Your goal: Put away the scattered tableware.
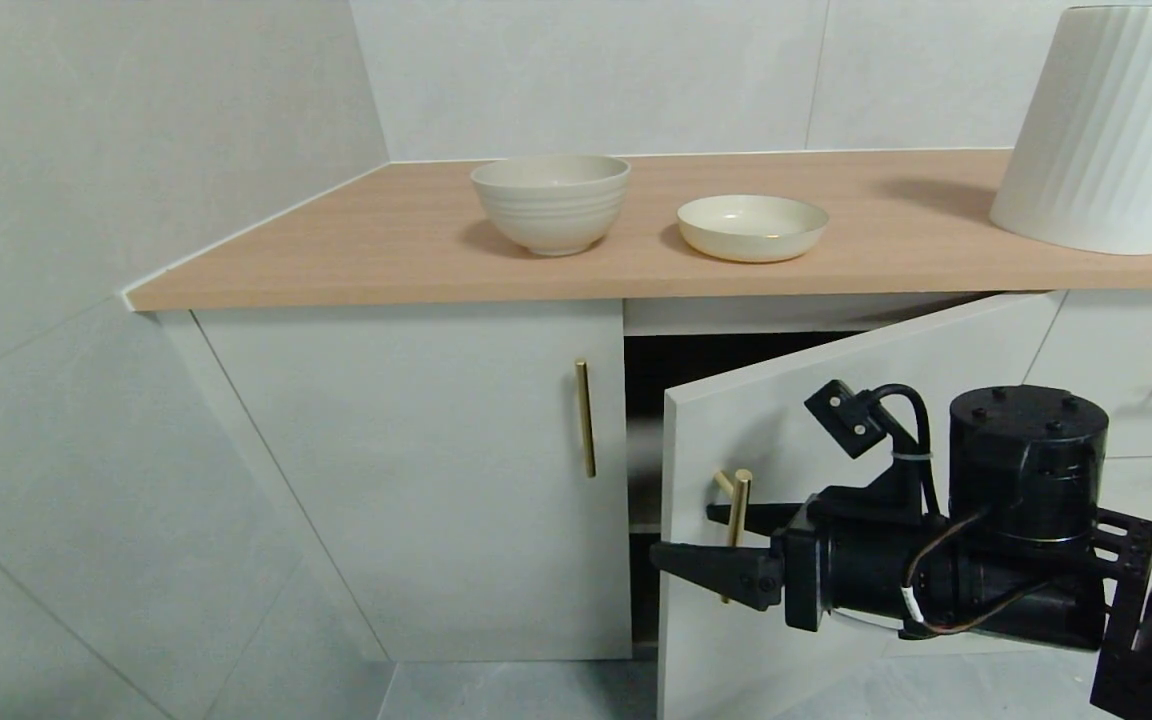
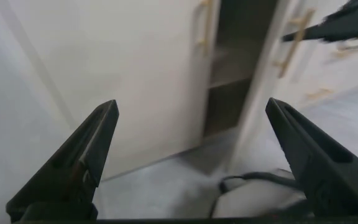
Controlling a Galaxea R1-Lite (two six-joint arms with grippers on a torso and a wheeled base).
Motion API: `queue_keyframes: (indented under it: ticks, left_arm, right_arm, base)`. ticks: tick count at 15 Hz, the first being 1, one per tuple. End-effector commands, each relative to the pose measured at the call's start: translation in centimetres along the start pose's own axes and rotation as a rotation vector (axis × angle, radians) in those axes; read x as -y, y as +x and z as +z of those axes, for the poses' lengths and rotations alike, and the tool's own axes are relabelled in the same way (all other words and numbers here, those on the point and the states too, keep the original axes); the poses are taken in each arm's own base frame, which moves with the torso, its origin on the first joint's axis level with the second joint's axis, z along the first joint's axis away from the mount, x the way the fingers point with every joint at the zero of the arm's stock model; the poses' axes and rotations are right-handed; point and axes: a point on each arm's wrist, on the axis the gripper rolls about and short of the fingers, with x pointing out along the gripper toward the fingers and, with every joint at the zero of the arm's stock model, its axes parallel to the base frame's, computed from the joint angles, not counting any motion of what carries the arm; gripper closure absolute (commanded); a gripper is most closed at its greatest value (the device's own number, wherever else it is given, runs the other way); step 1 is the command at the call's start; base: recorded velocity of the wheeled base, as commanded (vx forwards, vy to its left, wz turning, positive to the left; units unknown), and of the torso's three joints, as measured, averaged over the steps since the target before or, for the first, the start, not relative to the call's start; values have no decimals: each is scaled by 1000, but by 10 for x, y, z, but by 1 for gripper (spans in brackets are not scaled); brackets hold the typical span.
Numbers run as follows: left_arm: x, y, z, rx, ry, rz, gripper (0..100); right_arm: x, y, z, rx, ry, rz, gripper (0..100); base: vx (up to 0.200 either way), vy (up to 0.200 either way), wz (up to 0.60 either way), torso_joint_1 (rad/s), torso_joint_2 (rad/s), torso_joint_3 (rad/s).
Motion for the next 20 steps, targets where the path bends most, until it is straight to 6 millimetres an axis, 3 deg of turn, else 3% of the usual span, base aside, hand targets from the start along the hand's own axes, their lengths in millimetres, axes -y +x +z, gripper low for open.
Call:
queue_keyframes:
  ticks: [1,2,3,5,7,9,13,20]
  left_arm:
    - [-24,58,45,-132,-64,-114,0]
    - [-24,58,45,-132,-64,-114,0]
    - [-33,105,51,-201,-111,-225,0]
    - [-33,153,43,-265,-179,-312,0]
    - [-34,196,26,-319,-247,-341,0]
    - [-31,217,6,-373,-294,-360,0]
    - [-5,243,-45,-467,-289,-462,0]
    - [1,249,-47,-469,-326,-473,0]
  right_arm:
    - [-2,0,1,5,-6,11,0]
    - [-2,0,1,5,-6,11,0]
    - [-4,1,1,5,-9,18,0]
    - [-4,1,1,7,-9,18,0]
    - [-6,2,-1,0,-6,24,0]
    - [-6,2,0,3,-8,25,0]
    - [-6,2,-1,-2,-4,25,0]
    - [-6,2,-1,-2,-6,25,0]
  base:
    - [0,0,0,0,0,0]
    - [0,0,0,0,0,0]
    - [0,0,0,0,0,0]
    - [0,0,0,0,0,0]
    - [0,0,0,0,0,0]
    - [0,0,0,0,0,0]
    - [0,0,0,0,0,0]
    - [0,0,0,0,0,0]
